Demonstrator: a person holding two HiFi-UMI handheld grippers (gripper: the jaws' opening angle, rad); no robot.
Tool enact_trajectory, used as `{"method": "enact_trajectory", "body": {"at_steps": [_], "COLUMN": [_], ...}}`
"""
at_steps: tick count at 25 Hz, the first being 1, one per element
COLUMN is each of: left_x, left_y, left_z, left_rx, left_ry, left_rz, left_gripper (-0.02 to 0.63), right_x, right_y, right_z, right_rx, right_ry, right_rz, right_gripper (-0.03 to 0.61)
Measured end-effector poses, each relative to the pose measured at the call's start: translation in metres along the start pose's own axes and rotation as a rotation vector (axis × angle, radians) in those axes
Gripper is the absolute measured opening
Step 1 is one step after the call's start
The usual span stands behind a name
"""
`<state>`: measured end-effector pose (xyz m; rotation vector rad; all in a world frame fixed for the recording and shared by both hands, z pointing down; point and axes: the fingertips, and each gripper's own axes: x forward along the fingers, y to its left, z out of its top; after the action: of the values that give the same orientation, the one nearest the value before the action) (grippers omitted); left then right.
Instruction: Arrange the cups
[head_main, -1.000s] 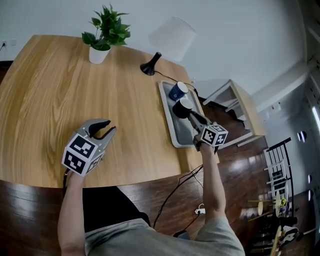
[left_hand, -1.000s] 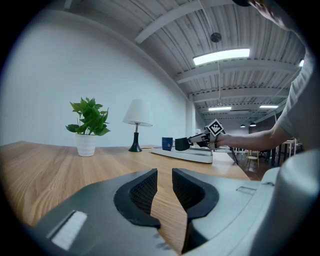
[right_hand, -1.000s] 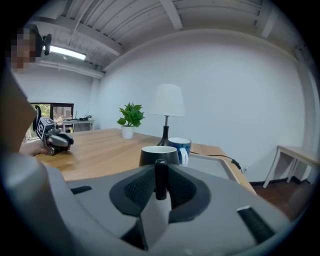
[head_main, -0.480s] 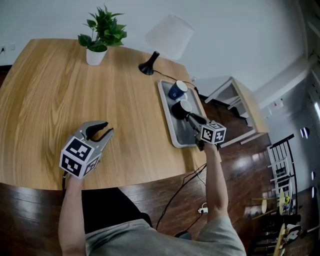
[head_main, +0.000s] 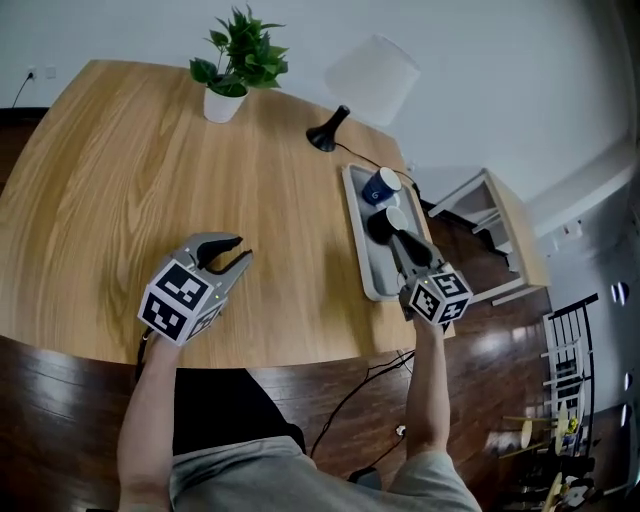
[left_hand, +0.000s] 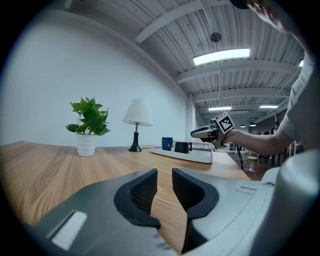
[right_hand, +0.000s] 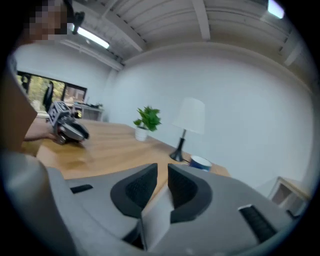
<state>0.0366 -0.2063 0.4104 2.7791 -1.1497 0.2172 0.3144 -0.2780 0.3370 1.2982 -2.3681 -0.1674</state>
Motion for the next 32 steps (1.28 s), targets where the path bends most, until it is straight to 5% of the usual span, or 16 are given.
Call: {"method": "enact_trajectory", "body": {"at_steps": [5, 10, 23, 32], "left_x": [0.002, 0.004, -0.004, -0.005], "left_y": [0.001, -0.001, -0.002, -0.001], "left_z": [-0.003, -0.005, -0.002, -0.001], "left_rx": [0.000, -0.005, -0.012, -0.013], "left_ry": [0.001, -0.003, -0.006, -0.004], "left_rz": [0.003, -0.003, -0.005, -0.004], "left_gripper": [0.101, 0.101, 0.103, 0.103], "right_x": [0.039, 0.078, 0.112, 0.112], "right_y": [0.148, 0.223, 0.247, 0.249], "right_z": [0.034, 0.041, 0.047, 0.046], "right_rx": [0.029, 0.031, 0.224, 0.232], "right_ry": [-0.176, -0.201, -0.204, -0.202], "right_rz": [0.320, 0.418, 0.471, 0.480], "right_gripper": [0.058, 0.058, 0.059, 0.060]}}
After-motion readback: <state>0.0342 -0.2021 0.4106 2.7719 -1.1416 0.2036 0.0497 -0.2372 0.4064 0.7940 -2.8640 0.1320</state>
